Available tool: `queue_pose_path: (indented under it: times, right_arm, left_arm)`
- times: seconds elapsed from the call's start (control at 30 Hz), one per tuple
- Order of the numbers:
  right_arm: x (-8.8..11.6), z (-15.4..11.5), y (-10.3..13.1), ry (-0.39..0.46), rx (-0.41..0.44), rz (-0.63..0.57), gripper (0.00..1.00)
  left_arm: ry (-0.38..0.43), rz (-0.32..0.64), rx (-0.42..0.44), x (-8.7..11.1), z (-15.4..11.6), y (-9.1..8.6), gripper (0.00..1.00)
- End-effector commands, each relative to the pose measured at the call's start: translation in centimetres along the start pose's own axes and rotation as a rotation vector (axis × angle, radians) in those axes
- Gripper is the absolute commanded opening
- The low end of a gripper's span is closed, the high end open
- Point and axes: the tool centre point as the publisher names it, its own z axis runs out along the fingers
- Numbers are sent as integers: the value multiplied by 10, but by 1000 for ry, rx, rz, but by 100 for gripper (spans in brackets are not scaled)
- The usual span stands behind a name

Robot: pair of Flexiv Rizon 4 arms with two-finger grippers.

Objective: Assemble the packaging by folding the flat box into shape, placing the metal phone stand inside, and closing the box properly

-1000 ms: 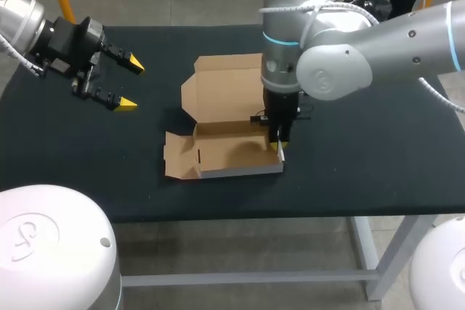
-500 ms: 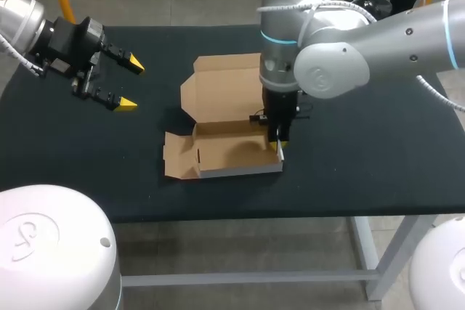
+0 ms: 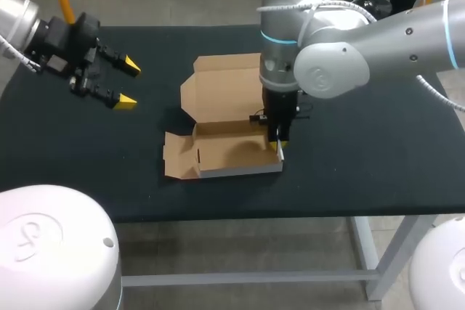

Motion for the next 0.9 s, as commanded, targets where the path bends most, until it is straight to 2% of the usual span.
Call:
queue_pose_path:
  times: [0.03, 0.1, 0.17, 0.2, 0.23, 0.27, 0.33, 0.37, 0.87, 0.9]
  right_arm:
    - [1, -1, 1, -3, 6, 0, 0]
    - [1, -1, 1, -3, 6, 0, 0]
    - [1, -1, 1, -3, 6, 0, 0]
    - [1, -1, 1, -3, 6, 0, 0]
    - [1, -1, 1, -3, 6, 0, 0]
    - [1, -1, 1, -3, 6, 0, 0]
    - [1, -1, 1, -3, 6, 0, 0]
    - [1, -1, 1, -3, 6, 0, 0]
    - [1, -1, 1, -3, 6, 0, 0]
    - [1, -1, 1, -3, 6, 0, 0]
  left_arm:
    - [-238, -684, -130, 13, 7, -2, 100]
    - [-257, -870, -135, 14, 10, 4, 100]
    - [-311, -1068, -149, 12, 14, 12, 100]
    - [-275, -1117, -137, 13, 17, 15, 100]
    - [-272, -1185, -130, 14, 19, 18, 100]
    - [-306, -1244, -127, 15, 24, 21, 100]
    - [-298, -1286, -147, 16, 27, 25, 100]
    - [-379, -1278, -208, 17, 27, 26, 100]
    - [-379, -1278, -208, 17, 27, 26, 100]
    - [-427, -1362, -174, 9, 27, 30, 100]
